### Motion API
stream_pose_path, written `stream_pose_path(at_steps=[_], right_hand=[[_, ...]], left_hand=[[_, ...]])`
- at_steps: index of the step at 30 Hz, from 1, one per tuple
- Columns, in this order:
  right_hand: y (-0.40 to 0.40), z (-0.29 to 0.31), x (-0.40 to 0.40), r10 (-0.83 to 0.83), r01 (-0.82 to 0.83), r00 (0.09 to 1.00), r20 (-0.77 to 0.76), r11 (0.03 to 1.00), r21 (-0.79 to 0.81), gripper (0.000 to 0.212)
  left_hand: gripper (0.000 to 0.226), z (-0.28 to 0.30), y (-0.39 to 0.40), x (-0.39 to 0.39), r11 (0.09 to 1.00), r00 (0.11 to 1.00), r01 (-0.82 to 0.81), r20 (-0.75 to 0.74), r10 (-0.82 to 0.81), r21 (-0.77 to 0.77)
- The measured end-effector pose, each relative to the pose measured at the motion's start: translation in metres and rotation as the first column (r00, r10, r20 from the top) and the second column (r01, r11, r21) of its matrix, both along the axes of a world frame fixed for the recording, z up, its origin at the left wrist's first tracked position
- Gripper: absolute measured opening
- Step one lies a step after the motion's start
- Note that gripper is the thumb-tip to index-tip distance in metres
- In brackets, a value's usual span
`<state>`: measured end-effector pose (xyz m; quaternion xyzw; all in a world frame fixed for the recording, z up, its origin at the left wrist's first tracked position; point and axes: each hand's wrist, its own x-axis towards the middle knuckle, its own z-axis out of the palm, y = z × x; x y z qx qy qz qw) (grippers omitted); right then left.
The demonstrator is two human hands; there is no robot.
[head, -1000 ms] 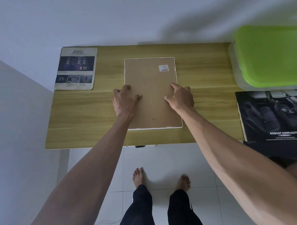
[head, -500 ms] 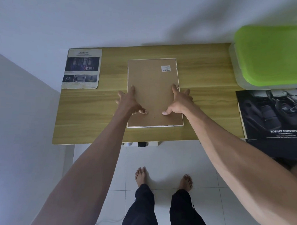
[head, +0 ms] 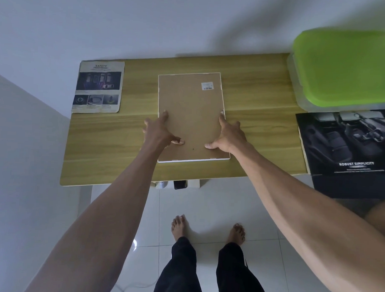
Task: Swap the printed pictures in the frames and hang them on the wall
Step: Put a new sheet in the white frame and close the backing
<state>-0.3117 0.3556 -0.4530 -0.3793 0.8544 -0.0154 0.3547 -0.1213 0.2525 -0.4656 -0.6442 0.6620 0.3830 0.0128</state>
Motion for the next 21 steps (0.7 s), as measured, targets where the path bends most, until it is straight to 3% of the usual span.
stream_pose_path(at_steps=[4,14,18,21], right_hand=[[-0.003,0.009,-0.004,0.088,-0.09,0.996,0.031,0.991,0.096,0.135],[0.0,0.005,0.006,-0.074,0.072,0.994,0.085,0.997,0.025,0.129],[0.003,0.0,-0.005,-0.144,0.163,0.962,0.232,0.984,-0.068,0.129],[0.01,0.0,-0.014,-0.163,0.277,0.894,0.418,0.934,-0.227,0.104]], left_hand=[[0.123,0.001,0.002,0.0,1.0,1.0,-0.004,-0.005,0.004,-0.01],[0.111,-0.003,0.011,0.004,0.994,0.988,-0.104,-0.119,0.1,-0.027],[0.107,-0.01,0.006,0.013,0.987,0.953,-0.161,-0.259,0.155,0.001],[0.104,-0.009,0.007,0.016,0.987,0.934,-0.156,-0.32,0.158,0.031]])
